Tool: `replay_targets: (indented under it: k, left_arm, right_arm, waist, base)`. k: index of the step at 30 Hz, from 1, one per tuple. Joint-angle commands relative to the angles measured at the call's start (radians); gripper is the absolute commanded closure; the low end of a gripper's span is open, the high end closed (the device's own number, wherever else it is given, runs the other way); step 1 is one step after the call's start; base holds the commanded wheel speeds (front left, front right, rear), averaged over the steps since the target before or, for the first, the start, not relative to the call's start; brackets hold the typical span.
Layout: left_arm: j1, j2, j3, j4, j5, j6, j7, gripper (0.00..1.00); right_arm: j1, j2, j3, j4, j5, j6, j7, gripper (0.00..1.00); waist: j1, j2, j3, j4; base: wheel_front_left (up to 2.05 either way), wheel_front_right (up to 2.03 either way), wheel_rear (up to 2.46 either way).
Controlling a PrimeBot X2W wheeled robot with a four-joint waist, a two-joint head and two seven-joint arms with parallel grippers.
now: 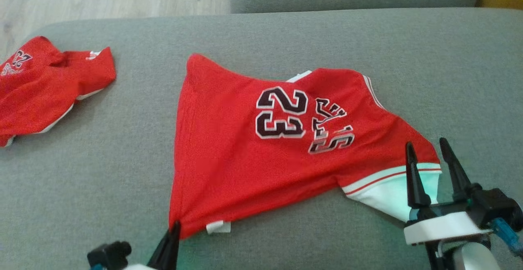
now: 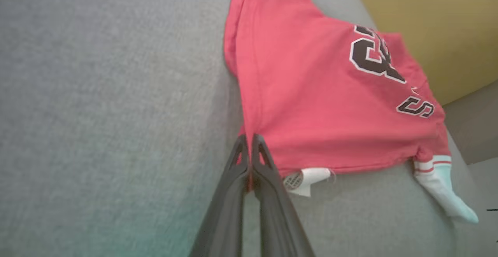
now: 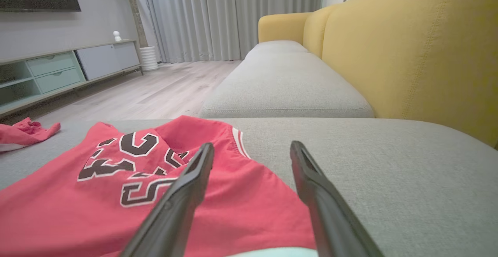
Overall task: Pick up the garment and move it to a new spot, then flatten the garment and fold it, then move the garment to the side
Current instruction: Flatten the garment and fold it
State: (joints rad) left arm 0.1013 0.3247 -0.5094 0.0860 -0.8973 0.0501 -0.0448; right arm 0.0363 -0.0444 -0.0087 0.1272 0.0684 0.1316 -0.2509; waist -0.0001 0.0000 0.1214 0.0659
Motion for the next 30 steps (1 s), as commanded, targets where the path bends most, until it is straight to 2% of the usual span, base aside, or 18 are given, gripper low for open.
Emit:
replay_targets:
  k: [1, 6, 13, 14, 15, 16, 17, 22, 24, 28, 30]
  left_arm:
    - [-0.012, 0.014, 0.038, -0.014, -0.015, 0.003, 0.007, 1.0]
    - [0.023, 0.001, 0.042, 0.03, -0.043, 0.003, 0.001, 1.0]
    - [-0.021, -0.002, 0.048, 0.12, -0.004, -0.002, -0.057, 1.0]
    - [-0.028, -0.005, 0.048, 0.135, 0.002, 0.001, -0.064, 0.93]
    - [-0.033, -0.006, 0.048, 0.147, 0.009, 0.004, -0.073, 0.72]
    - [-0.036, -0.009, 0.049, 0.157, 0.016, 0.009, -0.083, 0.23]
    - [-0.037, -0.01, 0.049, 0.167, 0.022, 0.015, -0.091, 0.0]
    - [-0.04, -0.007, 0.058, 0.193, 0.058, 0.042, -0.144, 0.0]
    - [-0.05, -0.011, 0.088, 0.191, 0.109, 0.053, -0.2, 0.0]
    - [-0.059, -0.04, 0.148, 0.147, 0.224, 0.06, -0.216, 0.0]
    - [-0.05, -0.063, 0.189, 0.099, 0.317, 0.049, -0.216, 0.0]
  right_arm:
    - [-0.002, -0.006, 0.028, -0.023, -0.011, -0.001, -0.011, 0.0]
    - [-0.003, -0.006, 0.03, -0.019, -0.013, -0.001, -0.011, 0.0]
    - [-0.002, -0.006, 0.039, -0.012, -0.022, -0.001, -0.011, 0.0]
    - [-0.004, -0.006, 0.041, -0.01, -0.022, -0.001, -0.011, 0.0]
    - [-0.007, -0.006, 0.042, -0.01, -0.022, -0.001, -0.011, 0.0]
    - [-0.009, -0.006, 0.04, -0.01, -0.022, -0.001, -0.011, 0.0]
    - [-0.009, -0.006, 0.039, -0.01, -0.022, -0.001, -0.011, 0.0]
    - [-0.005, -0.006, 0.028, -0.014, -0.025, -0.001, -0.011, 0.0]
    - [-0.001, -0.006, 0.006, -0.021, -0.033, -0.001, -0.011, 0.0]
    - [0.009, -0.006, -0.027, -0.028, -0.046, -0.001, -0.011, 0.0]
    - [0.015, -0.006, -0.048, -0.031, -0.053, -0.001, -0.011, 0.0]
  waist:
    - [0.0001, 0.0, -0.003, 0.006]
    - [0.0001, 0.0, -0.006, 0.008]
    - [0.0001, 0.0, -0.005, 0.003]
    - [0.0001, 0.0, -0.006, 0.0]
    - [0.0001, 0.0, -0.007, -0.004]
    - [0.0001, 0.0, -0.008, -0.006]
    - [0.0001, 0.0, -0.01, -0.009]
    - [0.0001, 0.0, -0.022, -0.018]
    - [0.0001, 0.0, -0.032, -0.019]
    - [0.0001, 0.0, -0.043, -0.015]
    - [0.0001, 0.0, -0.051, -0.015]
  base:
    - [0.0, 0.0, 0.0]
    - [0.0, 0.0, 0.0]
    - [0.0, 0.0, 0.0]
    - [0.0, 0.0, 0.0]
    - [0.0, 0.0, 0.0]
    - [0.0, 0.0, 0.0]
    - [0.0, 0.0, 0.0]
    - [0.0, 0.0, 0.0]
    - [0.0, 0.0, 0.0]
    - [0.0, 0.0, 0.0]
    - [0.0, 0.0, 0.0]
